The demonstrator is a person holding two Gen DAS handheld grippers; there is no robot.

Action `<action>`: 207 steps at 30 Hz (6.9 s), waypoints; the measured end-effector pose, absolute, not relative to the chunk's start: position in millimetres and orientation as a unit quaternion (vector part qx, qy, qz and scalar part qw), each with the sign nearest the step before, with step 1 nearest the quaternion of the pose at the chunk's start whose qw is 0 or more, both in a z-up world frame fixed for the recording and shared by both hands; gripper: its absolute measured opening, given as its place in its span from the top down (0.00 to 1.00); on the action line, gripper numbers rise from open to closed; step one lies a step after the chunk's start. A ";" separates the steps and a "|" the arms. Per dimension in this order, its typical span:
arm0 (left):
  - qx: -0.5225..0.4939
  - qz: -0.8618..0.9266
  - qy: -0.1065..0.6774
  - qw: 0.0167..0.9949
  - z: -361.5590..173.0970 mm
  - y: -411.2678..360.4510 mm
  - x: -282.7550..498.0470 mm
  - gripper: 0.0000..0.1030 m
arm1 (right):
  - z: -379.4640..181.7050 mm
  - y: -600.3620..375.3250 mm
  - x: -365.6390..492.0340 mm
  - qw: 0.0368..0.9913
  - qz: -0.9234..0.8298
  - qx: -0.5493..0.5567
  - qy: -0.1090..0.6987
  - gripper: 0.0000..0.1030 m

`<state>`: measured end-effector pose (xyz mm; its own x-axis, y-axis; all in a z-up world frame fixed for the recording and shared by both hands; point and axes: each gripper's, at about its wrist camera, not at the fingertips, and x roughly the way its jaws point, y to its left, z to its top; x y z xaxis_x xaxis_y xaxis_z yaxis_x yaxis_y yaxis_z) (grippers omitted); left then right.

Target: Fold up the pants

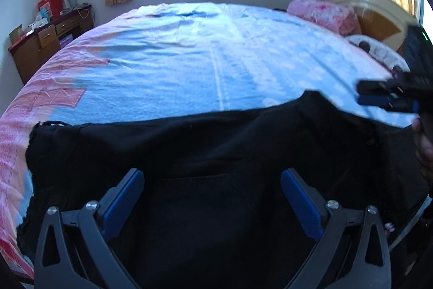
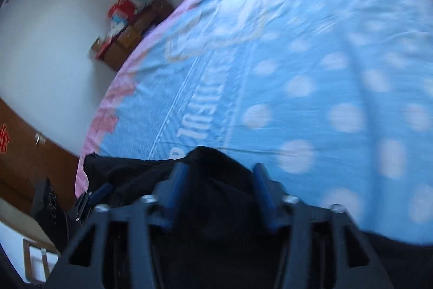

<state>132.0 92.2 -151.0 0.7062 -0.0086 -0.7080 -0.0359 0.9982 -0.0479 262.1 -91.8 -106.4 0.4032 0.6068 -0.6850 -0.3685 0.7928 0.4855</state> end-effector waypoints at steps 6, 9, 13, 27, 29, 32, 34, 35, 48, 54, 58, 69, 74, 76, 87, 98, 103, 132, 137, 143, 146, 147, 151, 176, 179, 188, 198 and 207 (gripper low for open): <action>-0.024 -0.026 0.370 0.928 -144.2 66.7 123.3 0.00 | -93.4 -212.5 205.0 0.858 0.217 0.187 0.426 0.47; -0.031 -0.034 0.381 0.923 -150.6 59.1 129.7 0.00 | -113.3 -276.8 191.9 0.860 0.145 0.231 0.432 0.47; -0.039 -0.041 0.388 0.920 -149.0 53.2 129.9 0.00 | -131.8 -318.4 197.8 0.836 0.166 0.309 0.422 0.48; -0.025 -0.021 0.389 0.921 -152.4 72.5 101.2 0.00 | -126.1 -304.7 76.2 0.857 0.117 0.152 0.478 0.47; -0.030 -0.020 0.385 0.922 -148.5 76.6 96.4 0.00 | -136.0 -307.7 78.5 0.857 0.112 0.157 0.478 0.47; -0.027 -0.010 0.367 0.930 -136.5 86.5 87.7 0.00 | -118.9 -309.0 74.9 0.864 0.118 0.169 0.459 0.47; -0.017 0.000 0.362 0.932 -132.2 94.3 85.1 0.00 | -102.9 -304.7 70.3 0.878 0.111 0.154 0.439 0.47; -0.010 0.006 0.361 0.932 -130.6 99.0 84.3 0.00 | -97.5 -301.9 70.0 0.882 0.118 0.151 0.430 0.47; -0.018 0.120 0.391 0.912 -137.7 248.4 75.4 0.00 | -110.4 -231.0 74.3 0.892 0.172 0.058 0.414 0.42; -0.098 0.040 0.418 0.902 -164.4 260.4 97.4 0.05 | -90.4 -209.0 67.2 0.910 0.207 0.067 0.354 0.42; -0.124 0.032 0.423 0.897 -174.9 260.6 110.0 0.04 | -102.2 -186.3 79.5 0.895 0.227 0.100 0.371 0.42; -0.127 -0.010 0.429 0.894 -164.8 243.6 100.2 0.53 | -129.8 -156.8 82.9 0.876 0.258 0.114 0.391 0.42; -0.150 -0.013 0.412 0.899 -147.5 246.9 91.6 0.76 | -135.3 -166.4 85.3 0.876 0.242 0.137 0.395 0.42; -0.158 -0.019 0.407 0.899 -139.3 245.2 89.4 0.79 | -133.8 -171.7 84.5 0.879 0.237 0.144 0.387 0.42; -0.212 -0.079 0.359 0.906 -77.9 207.3 77.7 0.81 | -124.4 -186.9 80.8 0.888 0.229 0.154 0.367 0.42; -0.196 -0.258 0.331 0.886 2.9 45.0 110.8 0.82 | -102.1 -246.4 78.5 0.915 0.144 0.186 0.327 0.42; -0.155 -0.308 0.352 0.870 6.8 -28.9 148.1 0.82 | -98.1 -283.1 76.2 0.922 0.089 0.208 0.316 0.42; -0.052 -0.262 0.339 0.902 -93.5 -107.8 137.6 0.19 | -81.9 -322.9 66.0 0.939 0.056 0.199 0.275 0.42; -0.075 -0.196 0.339 0.917 -118.5 -55.4 133.4 0.16 | -81.5 -285.6 60.4 0.930 0.098 0.107 0.338 0.42; -0.105 -0.201 0.352 0.908 -142.2 -34.9 128.0 0.16 | -113.9 -276.7 61.3 0.908 0.093 0.078 0.401 0.45; -0.101 -0.212 0.347 0.908 -142.7 -38.4 121.7 0.15 | -116.2 -279.4 64.6 0.906 0.093 0.088 0.402 0.60; -0.100 -0.213 0.345 0.909 -142.2 -38.2 120.2 0.12 | -112.1 -277.9 62.5 0.909 0.094 0.080 0.398 0.81; -0.087 -0.209 0.326 0.918 -138.7 -36.2 111.8 0.10 | -89.6 -265.5 49.1 0.917 0.102 0.025 0.385 1.00; -0.040 -0.185 0.329 0.925 -146.0 -33.6 121.1 0.00 | -89.7 -258.3 52.6 0.894 0.081 -0.051 0.438 0.74; -0.021 -0.179 0.343 0.922 -154.7 -37.7 123.6 0.00 | -116.4 -269.8 60.6 0.875 0.070 -0.038 0.477 0.73; -0.013 -0.170 0.343 0.924 -153.6 -35.3 122.9 0.00 | -102.8 -273.0 61.6 0.871 0.055 -0.047 0.485 0.53; 0.020 -0.132 0.354 0.926 -164.3 -34.1 129.7 0.00 | -88.8 -249.0 95.9 0.884 0.137 0.021 0.447 0.45; -0.006 -0.128 0.362 0.923 -162.8 -22.9 126.1 0.00 | -74.0 -230.6 104.6 0.869 0.139 -0.017 0.474 0.45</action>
<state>126.1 -22.9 -162.8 0.7056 -0.2410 -0.6663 0.2328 0.9670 -0.1033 104.6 -230.6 -74.0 0.5113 0.2266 -0.8290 -0.2581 0.9606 0.1033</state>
